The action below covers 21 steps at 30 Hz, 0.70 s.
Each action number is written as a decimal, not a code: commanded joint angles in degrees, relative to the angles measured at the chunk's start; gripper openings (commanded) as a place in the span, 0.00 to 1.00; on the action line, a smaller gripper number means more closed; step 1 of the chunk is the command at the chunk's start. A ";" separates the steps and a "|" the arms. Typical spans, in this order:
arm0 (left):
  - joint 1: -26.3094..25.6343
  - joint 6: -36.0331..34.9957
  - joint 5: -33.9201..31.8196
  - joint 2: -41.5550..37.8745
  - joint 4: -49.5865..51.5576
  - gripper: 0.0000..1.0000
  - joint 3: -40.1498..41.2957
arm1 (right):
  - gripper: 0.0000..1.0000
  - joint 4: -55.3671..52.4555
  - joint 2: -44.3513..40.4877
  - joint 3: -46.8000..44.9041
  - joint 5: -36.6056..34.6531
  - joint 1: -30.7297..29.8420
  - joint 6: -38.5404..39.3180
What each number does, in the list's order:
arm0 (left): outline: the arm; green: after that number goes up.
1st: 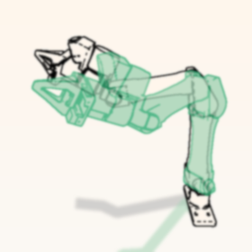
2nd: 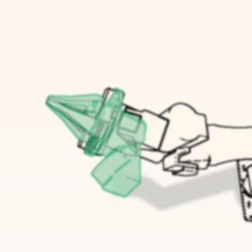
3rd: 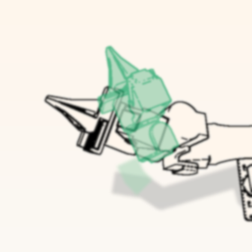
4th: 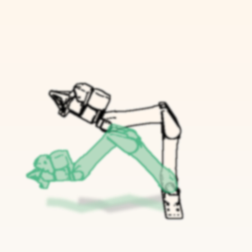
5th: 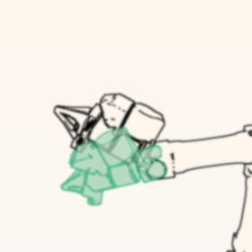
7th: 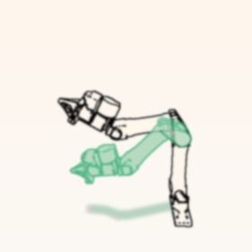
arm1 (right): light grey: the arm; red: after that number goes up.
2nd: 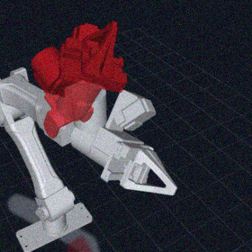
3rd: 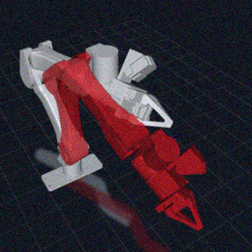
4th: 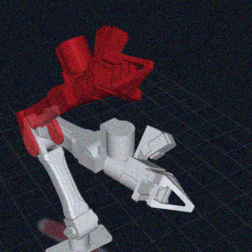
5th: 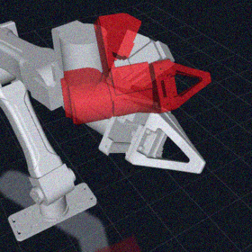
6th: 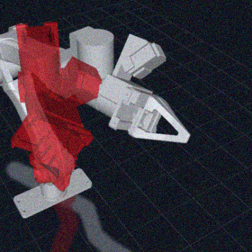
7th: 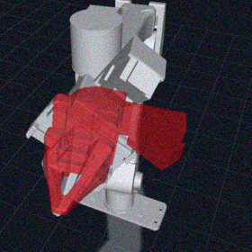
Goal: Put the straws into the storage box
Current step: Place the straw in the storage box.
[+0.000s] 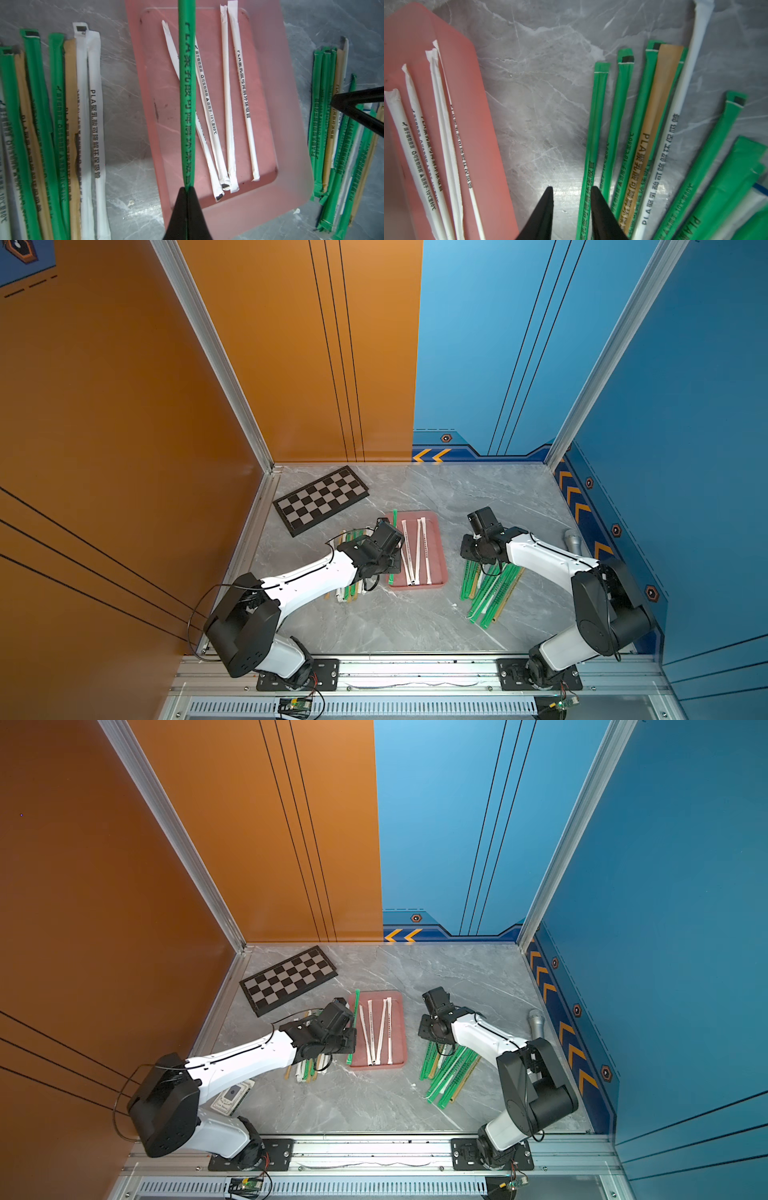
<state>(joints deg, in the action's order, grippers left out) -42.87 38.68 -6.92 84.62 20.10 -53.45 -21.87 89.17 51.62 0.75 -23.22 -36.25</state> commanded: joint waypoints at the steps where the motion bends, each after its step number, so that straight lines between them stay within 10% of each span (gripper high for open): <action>1: -0.15 1.40 1.79 2.92 -2.54 0.05 -1.88 | 0.31 -0.63 1.24 -0.56 -1.02 -0.29 -0.69; 21: 2.11 2.11 5.28 10.23 -7.27 0.12 -4.12 | 0.30 -2.53 4.45 -0.70 -3.61 -1.91 -0.66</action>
<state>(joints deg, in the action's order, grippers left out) -40.93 40.40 -3.05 93.78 12.82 -56.38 -22.06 93.01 51.62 -0.36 -24.80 -36.25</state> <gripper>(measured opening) 0.110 0.306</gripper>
